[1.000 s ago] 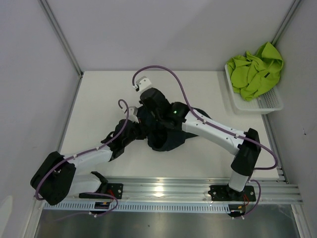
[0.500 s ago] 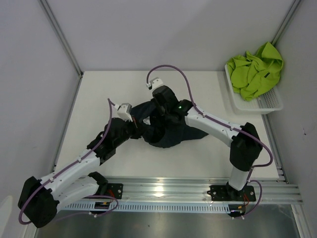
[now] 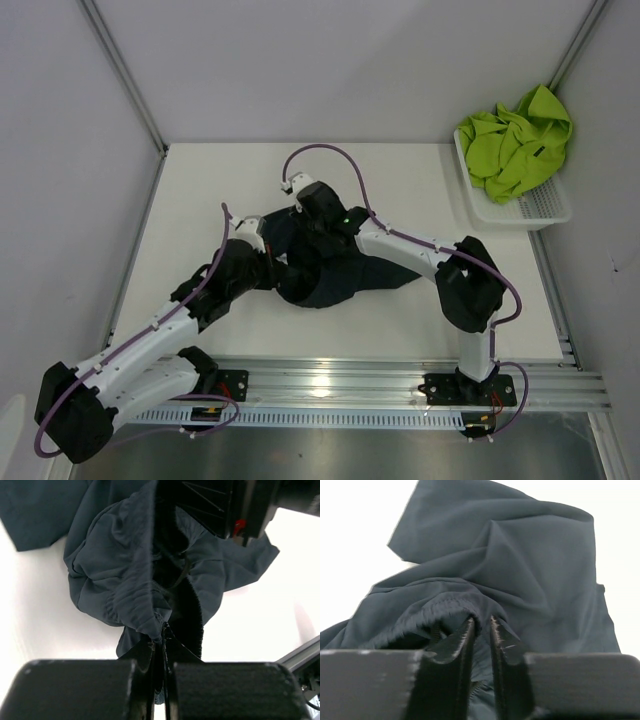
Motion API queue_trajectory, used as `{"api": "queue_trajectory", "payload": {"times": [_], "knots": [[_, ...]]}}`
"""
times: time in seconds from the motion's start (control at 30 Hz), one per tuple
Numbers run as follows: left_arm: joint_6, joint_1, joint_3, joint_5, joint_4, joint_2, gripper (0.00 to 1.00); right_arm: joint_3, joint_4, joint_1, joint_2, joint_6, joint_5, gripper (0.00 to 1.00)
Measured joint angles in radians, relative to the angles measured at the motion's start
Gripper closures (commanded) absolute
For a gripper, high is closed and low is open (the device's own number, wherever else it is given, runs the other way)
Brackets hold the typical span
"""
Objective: Fold and stack the shorts
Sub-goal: Flatten the shorts out
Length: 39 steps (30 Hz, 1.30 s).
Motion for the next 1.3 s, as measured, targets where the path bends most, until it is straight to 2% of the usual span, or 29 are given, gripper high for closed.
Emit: {"api": "queue_trajectory", "payload": {"times": [0.1, 0.37, 0.7, 0.87, 0.97, 1.0, 1.3], "knots": [[0.0, 0.003, 0.0, -0.006, -0.01, 0.007, 0.98, -0.003, 0.02, 0.0, 0.0, 0.002, -0.055, 0.62], [0.0, 0.024, 0.0, -0.005, -0.014, 0.037, 0.97, -0.038, 0.053, 0.017, 0.0, -0.007, -0.122, 0.51], [-0.001, 0.056, 0.023, 0.006, -0.03, 0.017, 0.97, -0.06, 0.037, 0.044, 0.003, -0.048, -0.039, 0.53], [-0.001, 0.058, 0.026, 0.006, -0.037, -0.038, 0.97, -0.028, 0.015, 0.043, 0.043, -0.048, 0.101, 0.61], [-0.001, 0.058, 0.026, 0.005, -0.046, -0.065, 0.97, 0.034, -0.014, 0.034, 0.091, -0.051, 0.153, 0.82], [0.0, 0.059, 0.026, 0.005, -0.05, -0.07, 0.97, 0.056, -0.02, 0.029, 0.105, -0.051, 0.164, 0.98], [0.001, 0.06, 0.026, -0.009, -0.054, -0.077, 0.94, 0.255, -0.113, -0.019, 0.117, -0.04, 0.222, 1.0]]}}
